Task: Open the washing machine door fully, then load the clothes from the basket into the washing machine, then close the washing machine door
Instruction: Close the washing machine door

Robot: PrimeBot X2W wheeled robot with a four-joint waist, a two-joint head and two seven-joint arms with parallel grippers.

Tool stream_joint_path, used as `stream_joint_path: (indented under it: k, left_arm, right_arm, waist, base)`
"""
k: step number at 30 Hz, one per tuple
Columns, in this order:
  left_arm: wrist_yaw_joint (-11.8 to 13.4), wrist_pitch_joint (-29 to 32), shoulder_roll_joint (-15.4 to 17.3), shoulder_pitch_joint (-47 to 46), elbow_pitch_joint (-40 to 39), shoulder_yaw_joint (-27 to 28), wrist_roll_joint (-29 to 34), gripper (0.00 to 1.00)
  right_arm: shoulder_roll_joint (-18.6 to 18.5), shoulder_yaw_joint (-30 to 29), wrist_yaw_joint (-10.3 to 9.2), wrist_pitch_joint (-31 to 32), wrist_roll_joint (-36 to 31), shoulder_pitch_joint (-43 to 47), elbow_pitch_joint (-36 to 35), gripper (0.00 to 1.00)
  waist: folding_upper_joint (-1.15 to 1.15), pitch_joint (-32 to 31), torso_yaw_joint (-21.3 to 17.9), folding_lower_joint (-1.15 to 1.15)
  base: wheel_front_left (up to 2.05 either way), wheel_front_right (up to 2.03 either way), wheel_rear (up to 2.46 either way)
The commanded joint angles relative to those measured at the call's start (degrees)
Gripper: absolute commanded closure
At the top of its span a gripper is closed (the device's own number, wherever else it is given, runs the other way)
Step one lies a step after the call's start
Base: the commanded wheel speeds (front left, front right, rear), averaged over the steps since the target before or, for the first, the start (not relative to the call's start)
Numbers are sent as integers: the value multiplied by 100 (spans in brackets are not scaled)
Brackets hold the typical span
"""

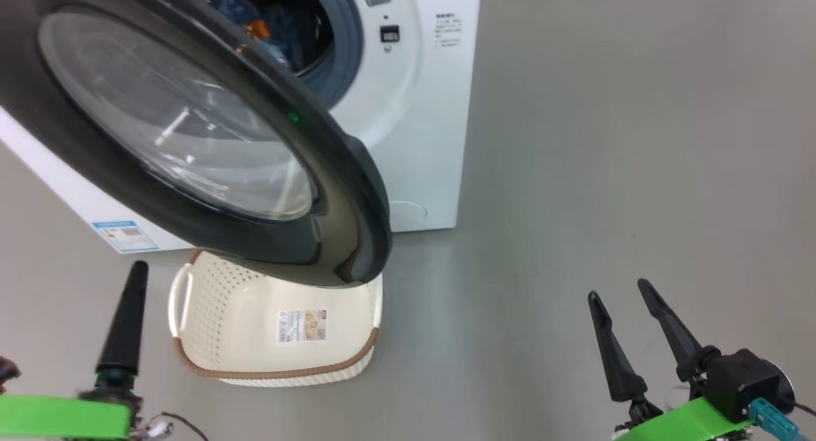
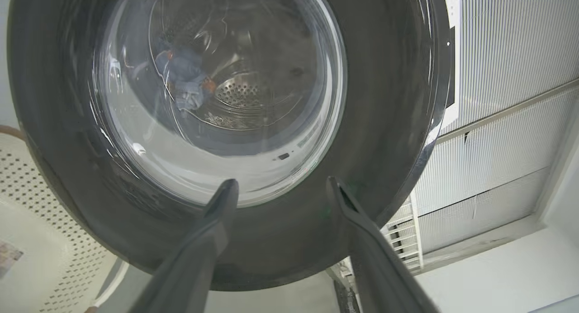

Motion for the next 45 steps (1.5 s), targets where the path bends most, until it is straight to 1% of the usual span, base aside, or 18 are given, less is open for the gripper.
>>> stream_joint_path:
  k: [1,3,5,8,9,10,13,15,19,24,29,45]
  left_arm:
    - [-60,-238,202,33,-269,75,499,0]
    - [-60,-583,329,120,-402,-111,1244,0]
    - [-27,-922,513,211,-478,-265,2182,0]
    - [251,-1268,780,333,-551,-552,3586,0]
    - [251,-1268,780,333,-551,-552,3586,0]
    - [470,-1380,874,420,-571,-736,4256,0]
    - [710,-1502,941,555,-571,-952,4922,0]
    - [830,-1556,958,654,-547,-1061,5213,0]
    - [1004,-1732,940,830,-440,-1171,5551,0]
    - [1089,-1900,895,993,-228,-1228,5675,0]
    - [1097,-2020,838,1060,-98,-1263,5645,0]
    - [1128,-2082,845,970,40,-1335,5631,0]
  right_arm:
    - [-47,102,35,39,-53,4,-182,0]
    - [-47,90,35,68,-62,48,-212,0]
    - [-45,89,35,93,-71,88,-233,0]
    - [-38,83,35,123,-87,162,-253,0]
    - [-38,83,35,123,-87,162,-253,0]
    - [-32,87,35,142,-93,212,-266,0]
    - [-25,109,35,171,-102,268,-280,0]
    - [-24,121,35,192,-112,300,-289,0]
    - [-17,96,35,214,-139,379,-294,0]
    - [-6,53,35,237,-171,485,-274,0]
    - [13,2,35,285,-186,591,-307,0]
    - [33,21,35,348,-171,567,-381,0]
  waist:
    - [0,-155,152,0]
    - [0,-215,212,0]
    - [0,-280,254,0]
    - [0,-385,313,0]
    - [0,-385,313,0]
    - [0,-441,335,0]
    - [0,-505,337,0]
    - [0,-533,328,0]
    - [0,-572,311,0]
    - [0,-637,290,0]
    - [0,-666,279,0]
    - [0,-642,260,0]
  base:
    - [0,0,0]
    - [0,0,0]
    - [0,0,0]
    - [0,0,0]
    - [0,0,0]
    - [0,0,0]
    - [0,0,0]
    - [0,0,0]
    - [0,0,0]
    - [0,0,0]
    - [0,0,0]
    - [0,0,0]
